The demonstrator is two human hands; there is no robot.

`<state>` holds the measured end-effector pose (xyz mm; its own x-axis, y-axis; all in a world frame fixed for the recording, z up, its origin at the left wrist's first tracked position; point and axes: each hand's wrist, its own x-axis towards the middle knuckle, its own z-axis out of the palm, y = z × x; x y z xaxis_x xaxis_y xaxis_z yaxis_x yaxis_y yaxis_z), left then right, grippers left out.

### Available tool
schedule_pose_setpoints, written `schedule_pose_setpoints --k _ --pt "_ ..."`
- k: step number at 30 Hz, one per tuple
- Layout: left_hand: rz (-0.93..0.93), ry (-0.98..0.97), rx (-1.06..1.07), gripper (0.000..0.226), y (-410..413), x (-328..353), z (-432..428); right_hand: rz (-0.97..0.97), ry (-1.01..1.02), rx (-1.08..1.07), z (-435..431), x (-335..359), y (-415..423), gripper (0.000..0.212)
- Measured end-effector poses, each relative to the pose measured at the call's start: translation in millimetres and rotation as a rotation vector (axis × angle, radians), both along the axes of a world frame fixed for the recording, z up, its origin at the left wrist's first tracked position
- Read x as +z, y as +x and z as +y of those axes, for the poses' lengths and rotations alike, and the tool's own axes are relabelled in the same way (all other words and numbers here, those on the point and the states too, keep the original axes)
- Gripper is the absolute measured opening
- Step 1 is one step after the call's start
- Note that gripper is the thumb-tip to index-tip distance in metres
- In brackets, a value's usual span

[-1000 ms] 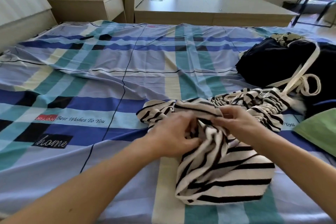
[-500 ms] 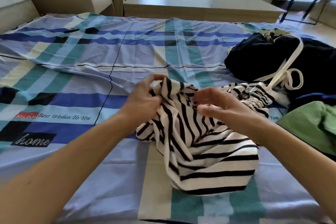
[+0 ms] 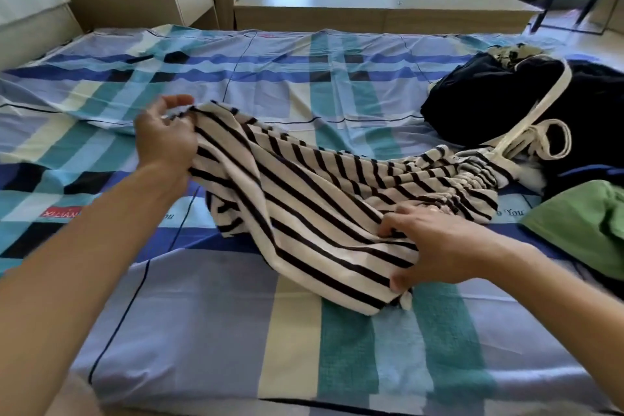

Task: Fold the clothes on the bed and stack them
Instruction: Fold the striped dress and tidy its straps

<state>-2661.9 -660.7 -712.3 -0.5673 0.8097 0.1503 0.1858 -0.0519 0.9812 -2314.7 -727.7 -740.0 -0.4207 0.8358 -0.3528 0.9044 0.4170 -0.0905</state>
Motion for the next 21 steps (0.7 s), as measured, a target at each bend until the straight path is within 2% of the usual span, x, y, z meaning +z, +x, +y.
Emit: schedule_pose_setpoints --k 4,6,8,10,13,15,17,19,21 --pt "0.045 0.008 0.189 0.016 -37 0 7 0.059 0.08 0.007 6 -5 0 0.025" --pt "0.068 -0.045 0.214 0.016 -49 -9 6 0.148 0.146 -0.025 9 2 1 0.011" --pt "0.114 -0.137 0.156 0.014 -54 -20 4 0.306 0.222 -0.12 13 14 7 0.01" --pt "0.192 -0.236 0.054 0.003 -50 -27 1 0.568 0.281 -0.266 18 25 16 0.013" --pt "0.494 -0.315 -0.112 0.04 -37 -28 -4 0.855 0.394 -0.473 28 40 34 0.017" --pt "0.725 -0.239 -0.258 0.062 -23 -22 -10 1.017 0.385 -0.582 33 46 46 0.022" --pt "0.816 -0.188 -0.486 0.074 -8 -19 -16 1.168 0.351 -0.687 35 48 55 0.026" --pt "0.912 -0.246 -0.69 0.086 7 -25 -21 1.281 0.308 -0.749 37 50 60 0.029" --pt "1.028 -0.322 -0.802 0.095 18 -38 -20 1.403 0.203 -0.753 35 53 64 0.03"
